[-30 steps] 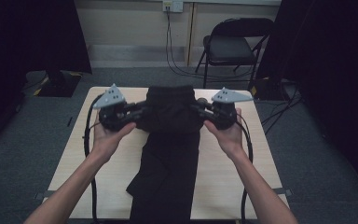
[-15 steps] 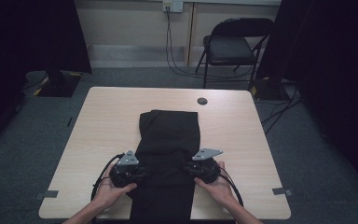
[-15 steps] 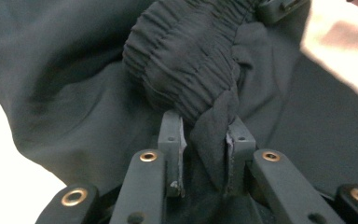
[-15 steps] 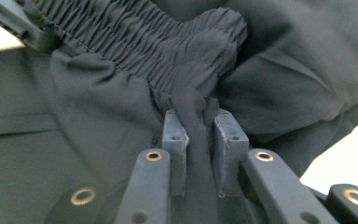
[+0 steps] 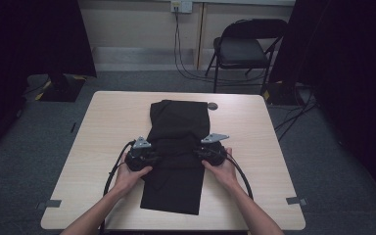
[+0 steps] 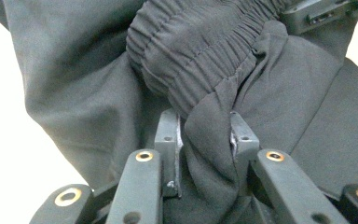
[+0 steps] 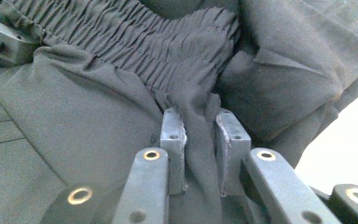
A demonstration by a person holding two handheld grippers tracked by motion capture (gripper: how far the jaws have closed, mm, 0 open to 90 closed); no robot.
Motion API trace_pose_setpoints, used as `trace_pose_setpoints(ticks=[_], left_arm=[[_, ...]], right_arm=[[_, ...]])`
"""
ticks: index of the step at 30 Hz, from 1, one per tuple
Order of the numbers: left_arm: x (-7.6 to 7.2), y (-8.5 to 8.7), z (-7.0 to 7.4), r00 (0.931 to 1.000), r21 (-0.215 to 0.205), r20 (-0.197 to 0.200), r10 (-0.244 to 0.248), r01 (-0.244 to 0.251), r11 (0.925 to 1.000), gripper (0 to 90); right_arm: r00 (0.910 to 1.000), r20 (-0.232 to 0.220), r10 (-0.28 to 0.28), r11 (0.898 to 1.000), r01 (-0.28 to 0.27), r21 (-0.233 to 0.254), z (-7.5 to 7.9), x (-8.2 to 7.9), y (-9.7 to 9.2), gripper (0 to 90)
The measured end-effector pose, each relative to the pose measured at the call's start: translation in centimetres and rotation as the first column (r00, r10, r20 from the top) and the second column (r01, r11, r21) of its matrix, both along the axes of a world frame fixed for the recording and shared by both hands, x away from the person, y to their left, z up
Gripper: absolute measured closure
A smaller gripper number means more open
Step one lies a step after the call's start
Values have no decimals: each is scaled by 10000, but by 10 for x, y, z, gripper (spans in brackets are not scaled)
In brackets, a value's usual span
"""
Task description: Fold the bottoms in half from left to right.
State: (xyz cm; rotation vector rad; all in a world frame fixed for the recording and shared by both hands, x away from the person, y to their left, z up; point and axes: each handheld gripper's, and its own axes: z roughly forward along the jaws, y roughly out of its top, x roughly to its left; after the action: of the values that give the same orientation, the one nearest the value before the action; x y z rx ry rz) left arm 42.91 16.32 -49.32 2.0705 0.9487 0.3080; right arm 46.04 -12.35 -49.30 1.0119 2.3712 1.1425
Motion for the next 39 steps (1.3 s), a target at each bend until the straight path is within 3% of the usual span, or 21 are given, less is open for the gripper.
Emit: trace_pose_setpoints(ticks=[3, 4, 6, 8, 15, 17, 18, 23, 25, 28, 30, 33, 39], left_arm=[[-9, -3, 4, 9998, 175, -106, -182, 184, 9997, 719], [-19, -2, 9, 9983, -189, -454, -356, 348, 9992, 718], [-25, 0, 13, 9977, -195, -333, -597, 591, 9981, 663], [-27, 3, 18, 9980, -215, -215, -593, 589, 9980, 577], [-24, 32, 43, 9980, -1325, 635, 2, 82, 9911, 502], [-22, 35, 45, 9972, -1230, 708, 244, -156, 9923, 537], [-13, 37, 44, 9972, -883, 545, 516, -466, 9950, 548], [9, 34, 33, 9932, -722, 267, 1130, -1109, 9912, 549], [24, 25, 26, 9912, -464, 148, 1319, -1310, 9903, 548], [32, 17, 13, 9923, 102, -183, 1226, -1224, 9924, 522], [32, 14, 9, 9918, 12, -159, 1266, -1266, 9920, 510], [28, 14, 11, 9948, -152, -93, 1014, -1015, 9947, 494], [3, 12, 28, 9994, -286, 268, 228, -220, 9993, 411]], right_arm=[[10000, 1, -35, 9999, 35, -148, 3, 1, -2, 721], [10000, 5, -10, 9998, 11, -185, 3, -1, -3, 699], [10000, 43, -58, 9998, 59, -189, 6, -8, -7, 616], [10000, 8, -58, 10000, 58, 9, 8, -15, -12, 598], [9982, 214, 556, 9977, -563, 367, 24, -43, -28, 590], [9983, 286, 503, 9978, -515, 421, 29, -44, -32, 609], [9988, 301, 385, 9981, -399, 477, 30, -41, -35, 628], [9970, 230, -737, 9941, 716, 820, 30, -14, -46, 683], [9970, 22, -780, 9940, 776, 765, 25, -2, -43, 690], [9968, 14, -801, 9968, 801, 31, 14, 7, -31, 665], [9954, -97, -958, 9954, 958, -54, 7, 10, -27, 671], [9945, -244, -1015, 9942, 1023, 327, 4, 9, -29, 662], [9999, -57, -126, 9977, 129, 664, 20, -13, -36, 593]])
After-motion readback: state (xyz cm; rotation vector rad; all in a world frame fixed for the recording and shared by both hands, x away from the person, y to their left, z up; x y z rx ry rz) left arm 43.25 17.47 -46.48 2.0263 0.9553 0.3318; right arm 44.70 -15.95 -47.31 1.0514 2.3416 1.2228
